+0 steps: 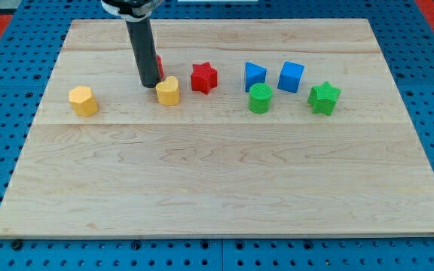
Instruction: Move the yellow heart closer to red star
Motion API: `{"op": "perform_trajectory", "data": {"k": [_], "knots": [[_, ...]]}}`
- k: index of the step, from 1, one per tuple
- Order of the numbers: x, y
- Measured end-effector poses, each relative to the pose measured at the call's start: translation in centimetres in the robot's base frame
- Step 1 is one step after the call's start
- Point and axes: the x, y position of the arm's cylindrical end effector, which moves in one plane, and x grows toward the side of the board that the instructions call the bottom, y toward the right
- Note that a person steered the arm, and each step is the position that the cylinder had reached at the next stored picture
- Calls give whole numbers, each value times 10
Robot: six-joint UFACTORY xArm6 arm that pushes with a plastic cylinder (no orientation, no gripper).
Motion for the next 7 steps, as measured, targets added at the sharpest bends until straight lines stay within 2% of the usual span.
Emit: {"op": "perform_trajectory", "data": {"k": [1,2,3,4,6,7], "knots": [[45,35],[55,30],[123,63],[114,95],[67,65],[93,54]]}}
